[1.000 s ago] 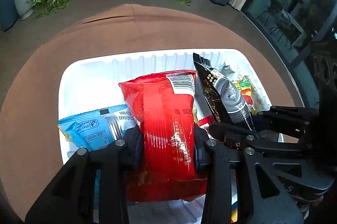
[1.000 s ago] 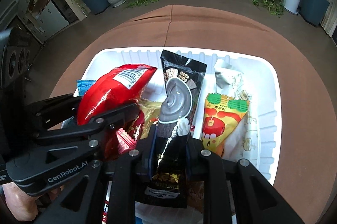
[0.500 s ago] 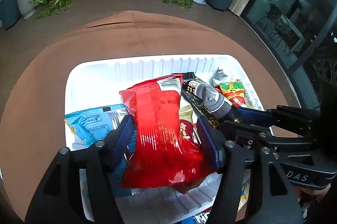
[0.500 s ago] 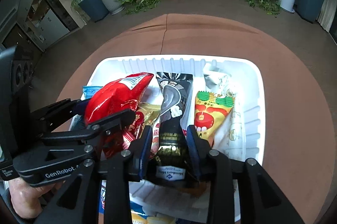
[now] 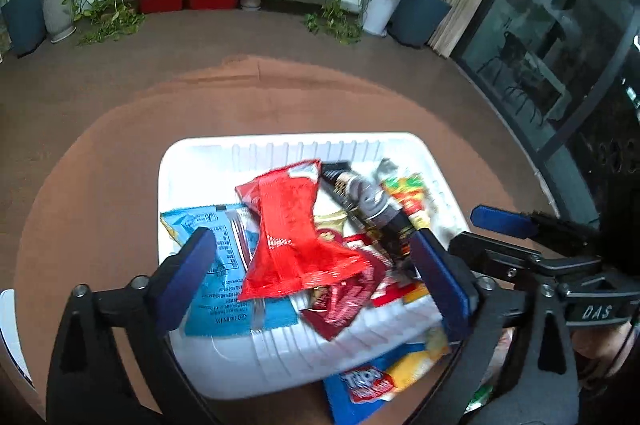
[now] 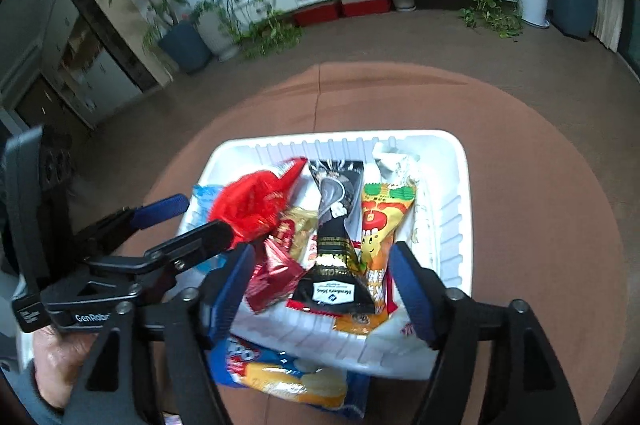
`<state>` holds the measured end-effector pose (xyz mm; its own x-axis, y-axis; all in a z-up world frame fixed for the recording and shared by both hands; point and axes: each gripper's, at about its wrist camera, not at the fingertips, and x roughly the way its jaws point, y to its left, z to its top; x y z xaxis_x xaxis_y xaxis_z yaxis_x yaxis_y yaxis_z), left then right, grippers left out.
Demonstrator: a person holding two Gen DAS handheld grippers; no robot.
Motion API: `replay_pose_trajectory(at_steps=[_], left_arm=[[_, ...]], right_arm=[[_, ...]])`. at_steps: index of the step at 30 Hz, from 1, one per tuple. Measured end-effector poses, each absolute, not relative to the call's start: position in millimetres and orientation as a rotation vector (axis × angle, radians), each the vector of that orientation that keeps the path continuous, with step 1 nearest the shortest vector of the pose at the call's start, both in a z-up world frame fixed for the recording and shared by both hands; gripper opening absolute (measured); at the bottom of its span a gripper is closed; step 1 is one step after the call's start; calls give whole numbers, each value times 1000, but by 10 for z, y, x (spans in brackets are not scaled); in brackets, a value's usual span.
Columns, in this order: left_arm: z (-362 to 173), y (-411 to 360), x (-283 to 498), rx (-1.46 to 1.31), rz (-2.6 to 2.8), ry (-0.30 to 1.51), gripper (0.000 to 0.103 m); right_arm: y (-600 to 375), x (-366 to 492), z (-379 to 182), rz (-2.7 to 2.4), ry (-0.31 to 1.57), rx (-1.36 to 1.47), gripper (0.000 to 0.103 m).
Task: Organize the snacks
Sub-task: 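Withdraw both tools back toward the remaining snacks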
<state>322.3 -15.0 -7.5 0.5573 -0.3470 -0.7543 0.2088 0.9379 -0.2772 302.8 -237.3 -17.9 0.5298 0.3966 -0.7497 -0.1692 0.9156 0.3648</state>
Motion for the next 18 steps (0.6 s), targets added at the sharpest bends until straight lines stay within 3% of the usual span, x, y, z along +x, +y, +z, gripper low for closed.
replay_pose_trajectory(at_steps=[11, 18], left_arm=[[777, -259, 2400, 42, -432, 740, 103], [629, -157, 1615, 127, -470, 797, 103]], right_arm=[[-2870, 2179, 208, 497, 790, 460, 84], [-2912, 1511, 55, 541, 789, 438, 84]])
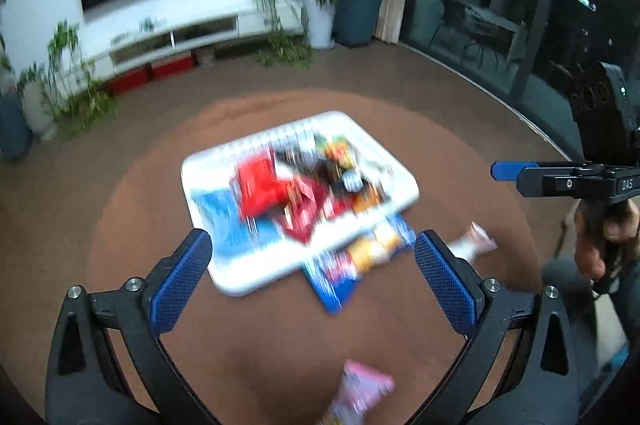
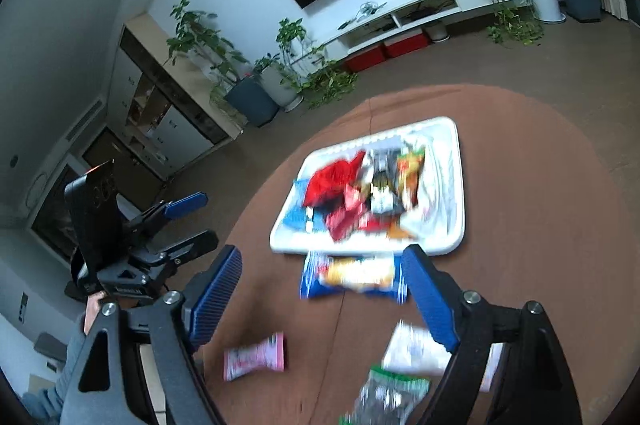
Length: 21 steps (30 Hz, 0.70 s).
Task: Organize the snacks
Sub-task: 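Withdraw both tools back toward the remaining snacks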
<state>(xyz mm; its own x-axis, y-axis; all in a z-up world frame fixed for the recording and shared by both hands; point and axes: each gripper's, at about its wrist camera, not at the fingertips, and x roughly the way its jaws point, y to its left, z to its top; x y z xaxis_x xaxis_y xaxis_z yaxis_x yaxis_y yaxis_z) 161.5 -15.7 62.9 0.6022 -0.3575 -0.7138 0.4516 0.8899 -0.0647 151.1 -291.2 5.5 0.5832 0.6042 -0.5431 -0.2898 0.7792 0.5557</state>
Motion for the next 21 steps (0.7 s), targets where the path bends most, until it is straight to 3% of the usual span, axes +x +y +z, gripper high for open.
replay_pose_trajectory(at_steps=[11, 21], left_arm=[[-143, 85, 830, 265, -558, 1021, 103], [-505, -166, 684, 343, -654, 1092, 99]], right_arm=[[-2738, 706, -364, 560, 874, 311, 84], [-2539, 481, -535, 562, 908, 214, 84]])
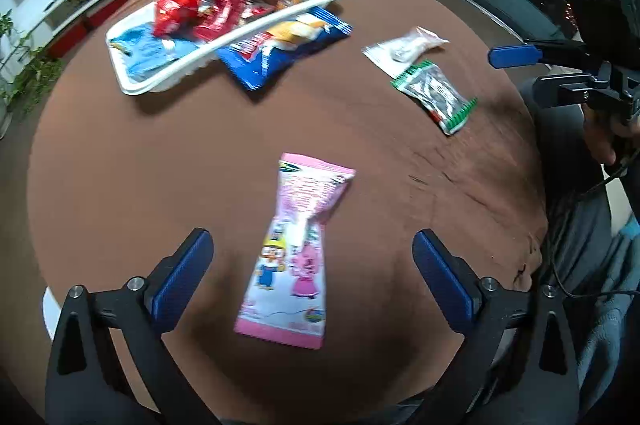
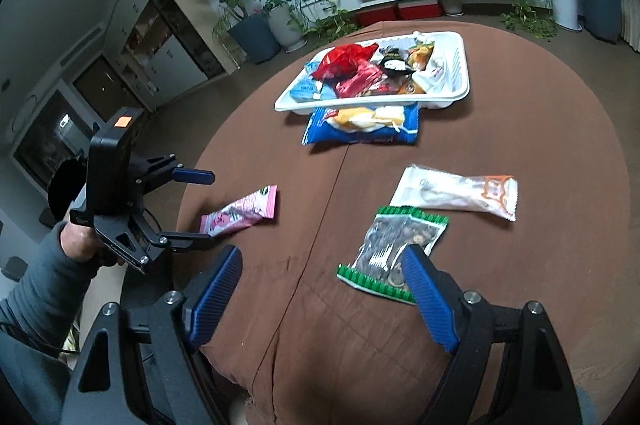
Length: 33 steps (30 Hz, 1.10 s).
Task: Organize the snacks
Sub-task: 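Withdraw both tools back toward the remaining snacks, then grasp the pink candy packet with the left tool while the right tool grips the green-edged nut bag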
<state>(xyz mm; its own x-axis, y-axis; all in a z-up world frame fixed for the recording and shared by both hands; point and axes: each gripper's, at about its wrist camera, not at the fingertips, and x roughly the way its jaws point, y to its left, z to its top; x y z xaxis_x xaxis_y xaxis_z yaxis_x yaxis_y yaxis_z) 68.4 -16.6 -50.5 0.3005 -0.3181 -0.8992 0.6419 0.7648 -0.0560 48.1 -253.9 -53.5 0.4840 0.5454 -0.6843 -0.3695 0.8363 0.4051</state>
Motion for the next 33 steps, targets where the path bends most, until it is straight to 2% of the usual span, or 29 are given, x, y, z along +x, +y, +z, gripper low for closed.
replay_pose_trajectory(at_steps=[2, 4, 6, 11, 15, 16, 23, 24, 25, 26, 33], left_arm=[[-542, -196, 692, 341, -661, 1103, 96], [-576, -210, 715, 336, -665, 1116, 86], [-613, -230, 748, 339, -656, 1129, 79], [-635, -248, 795, 340, -651, 1137, 75], [-658, -241, 823, 335, -641, 1148, 55], [-666, -236, 830, 330, -640, 1150, 52], [-722, -227, 850, 311, -621, 1164, 52], [-732, -224, 856, 306, -611, 1167, 48], [-742, -220, 862, 298, -602, 1170, 38], [-750, -211, 869, 290, -592, 1174, 34], [-751, -207, 865, 263, -540, 1187, 32]], right_arm=[[-2508, 459, -544, 568, 910, 198, 84], [-2474, 437, -572, 559, 916, 178, 84], [-2446, 420, -602, 551, 928, 163, 84], [-2424, 374, -625, 557, 932, 168, 84], [-2422, 365, -633, 557, 933, 176, 84], [-2421, 363, -635, 558, 934, 176, 84], [-2420, 376, -658, 554, 941, 185, 84], [-2420, 379, -667, 550, 944, 188, 84], [-2420, 386, -673, 549, 946, 191, 84], [-2418, 391, -676, 548, 948, 192, 84], [-2396, 408, -676, 550, 963, 164, 84]])
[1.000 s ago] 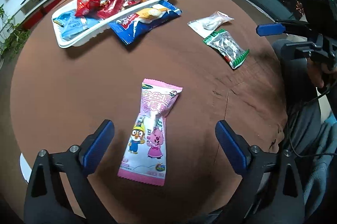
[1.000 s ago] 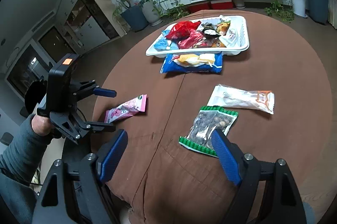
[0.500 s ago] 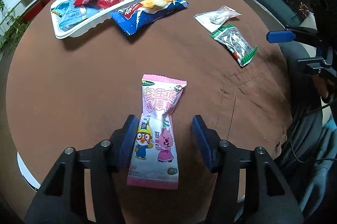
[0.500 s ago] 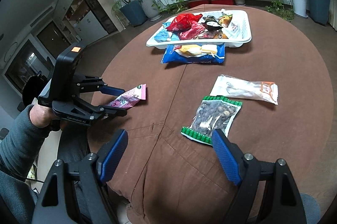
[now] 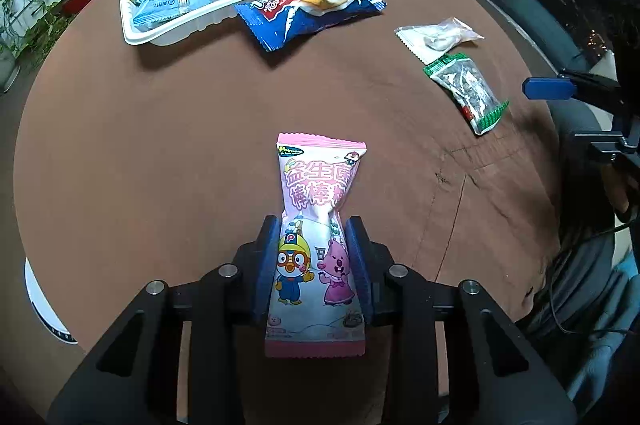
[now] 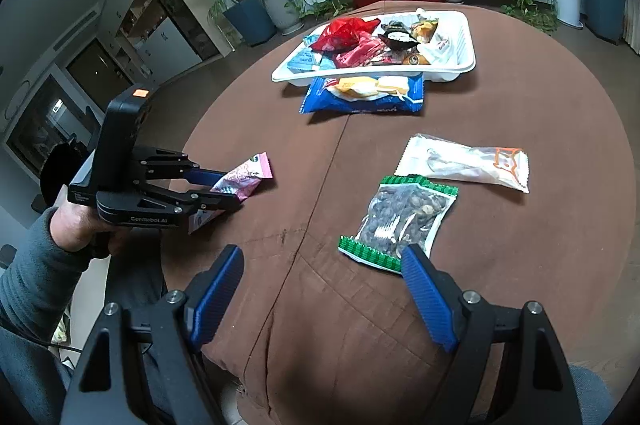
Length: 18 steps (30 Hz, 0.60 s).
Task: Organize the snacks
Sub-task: 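Grasp the pink candy packet with the left tool while the right tool grips the green-edged nut bag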
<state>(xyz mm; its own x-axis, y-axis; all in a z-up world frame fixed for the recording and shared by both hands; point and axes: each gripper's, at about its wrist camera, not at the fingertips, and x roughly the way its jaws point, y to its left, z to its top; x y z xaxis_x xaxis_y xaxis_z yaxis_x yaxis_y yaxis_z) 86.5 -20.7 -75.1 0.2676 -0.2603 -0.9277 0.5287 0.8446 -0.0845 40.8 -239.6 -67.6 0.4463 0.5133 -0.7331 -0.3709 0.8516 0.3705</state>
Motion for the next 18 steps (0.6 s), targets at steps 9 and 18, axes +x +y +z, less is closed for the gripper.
replay_pose_trajectory(at_steps=[9, 18], left_arm=[[-742, -285, 815, 284, -488, 1205, 32], [-735, -180, 728, 178, -483, 1168, 23]], right_arm=[[-2330, 588, -696, 594, 1017, -26, 84], [-2431, 933, -942, 415, 1176, 136, 84]])
